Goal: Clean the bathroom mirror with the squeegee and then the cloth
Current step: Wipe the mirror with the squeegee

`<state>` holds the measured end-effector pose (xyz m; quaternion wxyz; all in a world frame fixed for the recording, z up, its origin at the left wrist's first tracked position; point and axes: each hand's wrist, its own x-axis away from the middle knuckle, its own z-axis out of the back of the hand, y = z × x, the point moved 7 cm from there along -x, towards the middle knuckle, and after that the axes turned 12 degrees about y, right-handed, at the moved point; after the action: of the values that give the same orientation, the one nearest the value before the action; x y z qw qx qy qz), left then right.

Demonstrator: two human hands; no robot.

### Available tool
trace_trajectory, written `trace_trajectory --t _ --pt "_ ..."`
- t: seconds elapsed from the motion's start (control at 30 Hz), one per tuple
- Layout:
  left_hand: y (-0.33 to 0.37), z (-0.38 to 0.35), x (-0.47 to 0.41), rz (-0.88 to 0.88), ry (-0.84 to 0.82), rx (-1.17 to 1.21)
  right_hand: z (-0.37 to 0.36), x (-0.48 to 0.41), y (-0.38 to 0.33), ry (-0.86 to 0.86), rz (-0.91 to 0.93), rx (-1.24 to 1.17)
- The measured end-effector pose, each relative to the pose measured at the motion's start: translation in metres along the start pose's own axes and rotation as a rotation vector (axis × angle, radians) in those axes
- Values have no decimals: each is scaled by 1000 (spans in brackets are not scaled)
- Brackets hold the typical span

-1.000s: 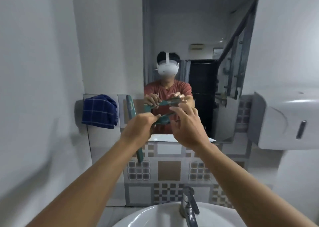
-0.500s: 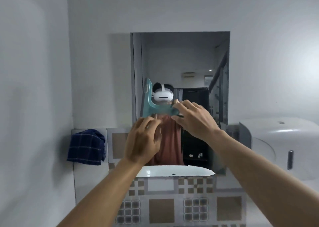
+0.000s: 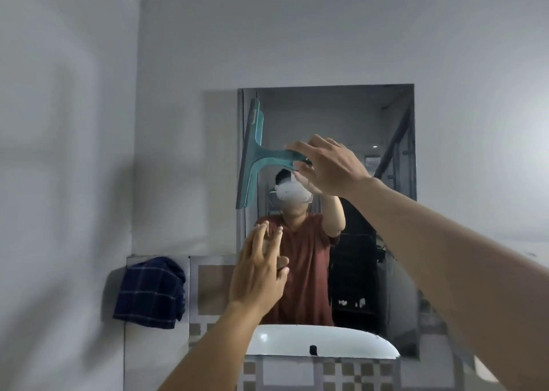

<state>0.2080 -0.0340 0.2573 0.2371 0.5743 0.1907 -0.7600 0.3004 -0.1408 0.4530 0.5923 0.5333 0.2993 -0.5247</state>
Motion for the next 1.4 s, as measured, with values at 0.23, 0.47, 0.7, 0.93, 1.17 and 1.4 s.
trace_trajectory --t 0.23,0.47,0.7,0.93,1.17,1.4 --pt "-7 -24 -4 20 -67 -27 -10 -37 12 -14 31 55" --pt "-11 -21 -7 7 -30 -22 -14 -42 18 -3 70 62" --pt "-15 -13 -30 14 46 -64 -18 -55 17 -46 89 57" --pt "-16 -14 -32 31 10 -53 -13 -58 25 -79 60 94" --pt "-16 -12 -33 32 15 -48 5 -46 56 -73 -11 133" --pt "-15 -9 -34 25 -3 -58 13 -23 76 -85 -65 161"
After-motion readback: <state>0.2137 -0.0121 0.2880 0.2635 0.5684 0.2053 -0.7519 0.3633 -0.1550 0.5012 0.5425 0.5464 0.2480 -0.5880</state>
